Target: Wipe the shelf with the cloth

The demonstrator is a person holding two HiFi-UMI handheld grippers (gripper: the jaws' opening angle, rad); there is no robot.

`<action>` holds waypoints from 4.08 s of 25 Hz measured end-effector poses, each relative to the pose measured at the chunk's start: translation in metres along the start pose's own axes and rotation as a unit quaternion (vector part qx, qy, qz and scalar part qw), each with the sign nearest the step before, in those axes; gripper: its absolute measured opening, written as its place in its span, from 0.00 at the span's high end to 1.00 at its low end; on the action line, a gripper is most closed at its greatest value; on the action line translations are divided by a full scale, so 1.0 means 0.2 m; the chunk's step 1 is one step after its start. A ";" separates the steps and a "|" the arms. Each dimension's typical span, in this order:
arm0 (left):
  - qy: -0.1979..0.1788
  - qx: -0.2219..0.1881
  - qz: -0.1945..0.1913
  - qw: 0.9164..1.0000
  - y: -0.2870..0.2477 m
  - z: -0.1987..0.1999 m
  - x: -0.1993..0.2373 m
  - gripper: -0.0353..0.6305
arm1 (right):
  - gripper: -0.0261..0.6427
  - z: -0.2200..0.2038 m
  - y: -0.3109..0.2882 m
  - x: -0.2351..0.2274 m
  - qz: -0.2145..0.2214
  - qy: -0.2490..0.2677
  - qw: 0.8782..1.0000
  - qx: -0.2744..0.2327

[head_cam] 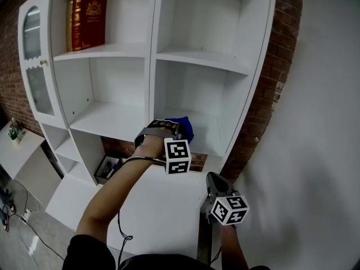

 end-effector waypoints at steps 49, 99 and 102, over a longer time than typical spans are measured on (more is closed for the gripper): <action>0.307 -0.162 -0.146 0.927 0.25 -0.07 -0.70 0.82 | 0.93 -0.21 0.08 -0.17 -0.004 0.011 0.999 0.044; 0.560 -0.267 -0.220 0.752 0.97 -0.78 -1.19 0.82 | 0.93 -0.34 0.35 0.85 -0.012 0.021 0.998 0.061; 0.561 -0.273 -0.223 0.749 1.00 -0.82 -1.20 0.82 | 0.93 -0.34 0.35 0.91 -0.012 0.027 0.998 0.063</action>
Point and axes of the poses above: the fingertips, and each gripper's own axes: y backward along the fingers, x to its left, z out of its top, the point moved 7 cm from there along y, backward along the fingers, and after that the axes turned 14 degrees about x, right-handed, at the moved point
